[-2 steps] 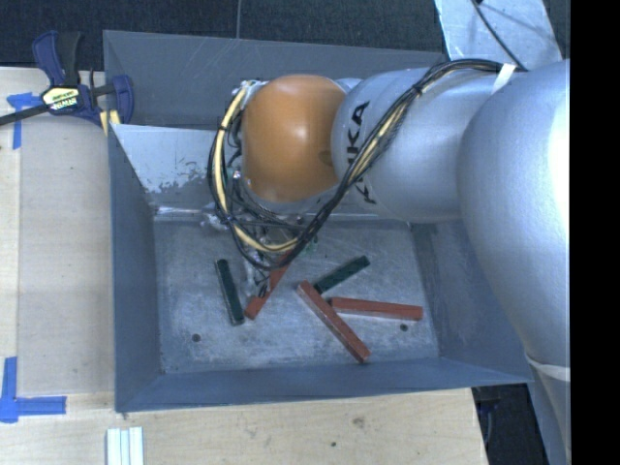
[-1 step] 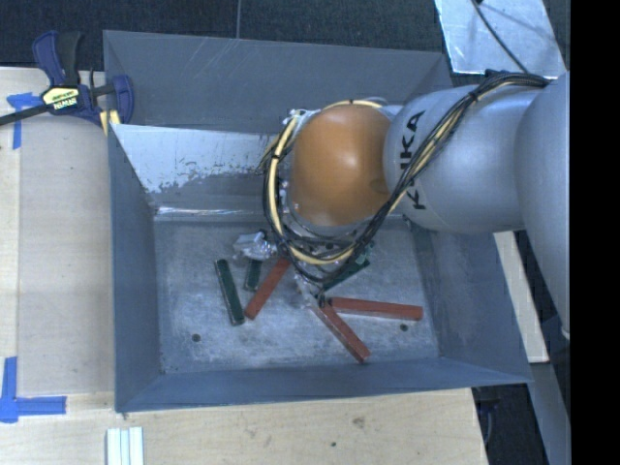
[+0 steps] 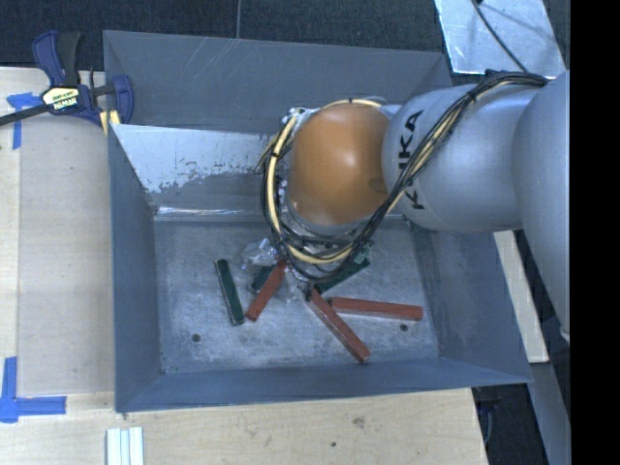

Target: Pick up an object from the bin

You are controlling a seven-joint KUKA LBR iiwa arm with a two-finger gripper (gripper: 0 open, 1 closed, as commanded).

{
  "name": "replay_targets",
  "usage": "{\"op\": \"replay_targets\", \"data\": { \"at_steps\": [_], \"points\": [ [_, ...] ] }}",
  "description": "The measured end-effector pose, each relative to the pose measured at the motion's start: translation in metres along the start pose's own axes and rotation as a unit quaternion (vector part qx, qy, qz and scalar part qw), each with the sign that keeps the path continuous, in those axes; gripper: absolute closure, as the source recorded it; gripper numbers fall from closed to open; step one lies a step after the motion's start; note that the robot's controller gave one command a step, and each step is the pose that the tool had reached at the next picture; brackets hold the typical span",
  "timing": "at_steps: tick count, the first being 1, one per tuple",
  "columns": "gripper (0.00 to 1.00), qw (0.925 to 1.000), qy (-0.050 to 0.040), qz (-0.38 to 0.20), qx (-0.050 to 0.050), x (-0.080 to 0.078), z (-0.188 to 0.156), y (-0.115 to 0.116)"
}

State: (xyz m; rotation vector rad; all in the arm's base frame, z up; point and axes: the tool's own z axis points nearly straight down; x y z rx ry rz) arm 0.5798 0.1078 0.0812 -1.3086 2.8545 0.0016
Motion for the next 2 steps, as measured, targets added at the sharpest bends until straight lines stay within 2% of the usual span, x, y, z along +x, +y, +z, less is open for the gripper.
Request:
{"op": "replay_targets", "data": {
  "at_steps": [1, 2],
  "points": [
    [1.0, 0.9975, -0.0015, -0.071, 0.003, 0.004, -0.015, -0.03],
    [1.0, 0.9977, -0.0044, -0.067, 0.004, -0.027, -0.162, -0.007]
  ]
}}
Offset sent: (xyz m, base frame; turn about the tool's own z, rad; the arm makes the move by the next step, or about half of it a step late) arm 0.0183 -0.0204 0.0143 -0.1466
